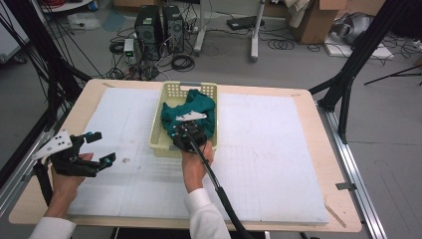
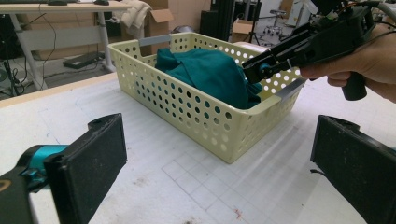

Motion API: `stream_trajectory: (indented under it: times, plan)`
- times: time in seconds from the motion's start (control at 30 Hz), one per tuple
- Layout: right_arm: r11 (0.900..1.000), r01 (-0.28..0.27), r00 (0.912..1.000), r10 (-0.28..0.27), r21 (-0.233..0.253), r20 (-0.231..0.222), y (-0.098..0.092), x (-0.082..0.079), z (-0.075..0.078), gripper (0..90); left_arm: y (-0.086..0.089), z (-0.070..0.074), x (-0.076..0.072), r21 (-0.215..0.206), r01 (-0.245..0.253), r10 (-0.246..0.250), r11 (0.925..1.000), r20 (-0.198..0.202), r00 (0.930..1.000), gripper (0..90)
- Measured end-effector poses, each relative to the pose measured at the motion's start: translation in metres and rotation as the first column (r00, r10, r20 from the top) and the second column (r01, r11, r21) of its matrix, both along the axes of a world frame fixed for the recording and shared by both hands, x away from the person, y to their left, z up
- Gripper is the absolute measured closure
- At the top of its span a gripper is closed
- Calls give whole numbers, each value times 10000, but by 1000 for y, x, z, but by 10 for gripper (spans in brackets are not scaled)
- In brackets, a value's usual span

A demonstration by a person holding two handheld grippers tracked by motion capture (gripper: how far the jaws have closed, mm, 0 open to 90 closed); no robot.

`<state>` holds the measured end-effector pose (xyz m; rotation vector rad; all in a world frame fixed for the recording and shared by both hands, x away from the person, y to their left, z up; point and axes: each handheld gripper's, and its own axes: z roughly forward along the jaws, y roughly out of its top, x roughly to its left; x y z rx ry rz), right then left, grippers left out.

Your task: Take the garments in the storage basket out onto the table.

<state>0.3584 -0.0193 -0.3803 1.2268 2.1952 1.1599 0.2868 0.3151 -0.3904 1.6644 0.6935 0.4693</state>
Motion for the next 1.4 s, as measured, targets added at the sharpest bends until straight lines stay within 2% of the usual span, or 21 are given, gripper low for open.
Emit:
stream_trajectory:
  times: [0.57, 0.73, 0.97, 1.1, 1.13, 1.33, 1.4]
  plan:
    - [10000, -46, 10000, 46, 28, 32, -1, -1, 3, 689, -1, 0, 0, 22, 22, -22, 10000, -15, 10000, 39]
    - [9997, -171, 9999, 171, 170, -3, -5, 0, 8, 688, -1, 0, 0, -15, -8, 7, 10000, -10, 10000, 39]
    - [9992, -266, 9996, 266, 291, -12, -16, 3, 20, 683, -1, 0, 0, 53, 13, -13, 10000, -9, 10000, 39]
    - [9992, -390, 9992, 391, 117, -83, -18, 5, 27, 675, -1, 0, 0, 67, -1, 1, 10000, -21, 10000, 39]
    - [9986, -490, 9988, 491, 189, -53, -20, 7, 33, 678, -1, 0, 0, 73, 2, -1, 10000, -17, 10000, 39]
    - [9985, -548, 9983, 550, 95, -173, -27, 13, 44, 674, -1, 0, 0, 74, -8, 8, 10000, -23, 10000, 39]
    - [9973, -725, 9973, 727, 92, -137, -29, 17, 50, 670, -1, 0, 0, 78, -7, 7, 10000, -12, 10000, 39]
